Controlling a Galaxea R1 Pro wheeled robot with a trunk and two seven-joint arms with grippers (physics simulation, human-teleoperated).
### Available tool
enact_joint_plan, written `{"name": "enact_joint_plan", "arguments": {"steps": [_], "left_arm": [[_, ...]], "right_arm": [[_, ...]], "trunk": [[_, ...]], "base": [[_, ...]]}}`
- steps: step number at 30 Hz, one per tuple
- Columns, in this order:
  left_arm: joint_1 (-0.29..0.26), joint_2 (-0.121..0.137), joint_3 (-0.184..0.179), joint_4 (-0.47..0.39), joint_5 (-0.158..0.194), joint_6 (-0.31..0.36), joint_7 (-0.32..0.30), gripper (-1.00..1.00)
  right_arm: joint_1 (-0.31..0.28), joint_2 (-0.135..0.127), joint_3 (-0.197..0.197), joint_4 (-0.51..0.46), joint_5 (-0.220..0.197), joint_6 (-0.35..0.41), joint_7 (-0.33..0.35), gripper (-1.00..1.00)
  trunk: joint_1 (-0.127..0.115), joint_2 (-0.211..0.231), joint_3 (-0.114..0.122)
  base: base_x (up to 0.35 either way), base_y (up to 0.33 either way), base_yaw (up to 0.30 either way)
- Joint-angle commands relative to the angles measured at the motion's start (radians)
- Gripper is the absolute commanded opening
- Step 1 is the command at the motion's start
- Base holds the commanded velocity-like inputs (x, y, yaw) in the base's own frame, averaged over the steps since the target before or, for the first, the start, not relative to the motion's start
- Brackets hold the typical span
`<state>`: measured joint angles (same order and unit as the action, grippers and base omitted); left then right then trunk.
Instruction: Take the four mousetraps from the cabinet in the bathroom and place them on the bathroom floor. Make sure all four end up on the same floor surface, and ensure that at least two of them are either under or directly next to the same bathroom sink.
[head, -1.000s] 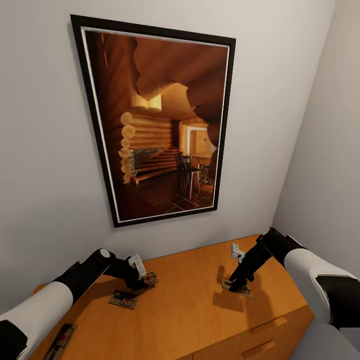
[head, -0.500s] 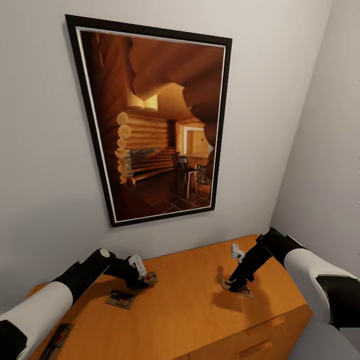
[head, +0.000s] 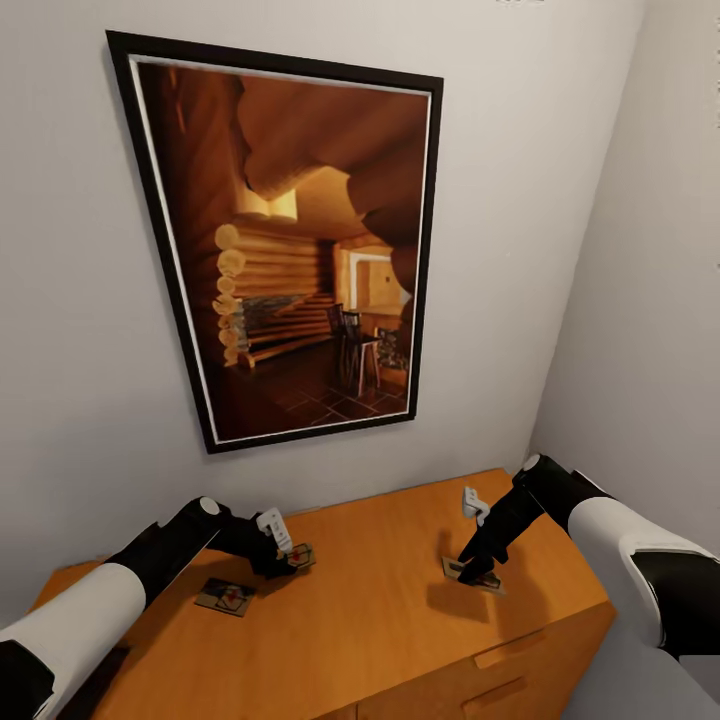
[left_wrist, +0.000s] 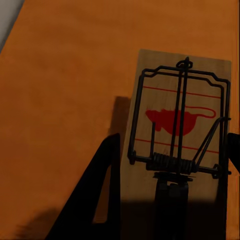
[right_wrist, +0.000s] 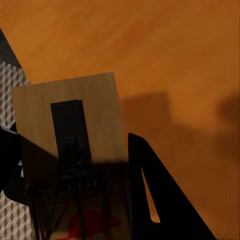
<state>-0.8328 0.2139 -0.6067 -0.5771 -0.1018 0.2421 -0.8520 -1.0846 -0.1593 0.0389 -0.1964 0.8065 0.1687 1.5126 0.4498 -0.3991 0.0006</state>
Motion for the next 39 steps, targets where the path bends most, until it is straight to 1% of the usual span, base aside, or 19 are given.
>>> {"name": "enact_joint_plan", "arguments": {"steps": [1,9,16,39], "left_arm": [[0.0,0.001,-0.002,-0.003,-0.002,0.006,0.001,-1.0],[0.0,0.001,-0.002,-0.002,-0.003,0.006,0.001,-1.0],[0.0,0.0,-0.002,-0.003,-0.003,0.006,0.004,-1.0],[0.0,-0.003,-0.007,-0.002,-0.003,0.008,0.006,-1.0]], "right_arm": [[0.0,0.0,0.004,-0.001,-0.001,0.017,0.006,-1.0],[0.0,0.0,0.003,-0.001,-0.001,0.017,0.006,-1.0],[0.0,0.0,0.004,-0.001,-0.001,0.017,0.006,-1.0],[0.0,0.0,0.004,-0.001,-0.001,0.017,0.006,-1.0]], "trunk": [[0.0,-0.001,-0.001],[0.0,-0.001,-0.001],[0.0,-0.001,-0.001],[0.0,-0.001,-0.001]], "base": [[-0.186,-0.001,0.0],[-0.301,-0.01,0.0],[-0.332,-0.092,0.0],[-0.293,-0.184,0.0]]}}
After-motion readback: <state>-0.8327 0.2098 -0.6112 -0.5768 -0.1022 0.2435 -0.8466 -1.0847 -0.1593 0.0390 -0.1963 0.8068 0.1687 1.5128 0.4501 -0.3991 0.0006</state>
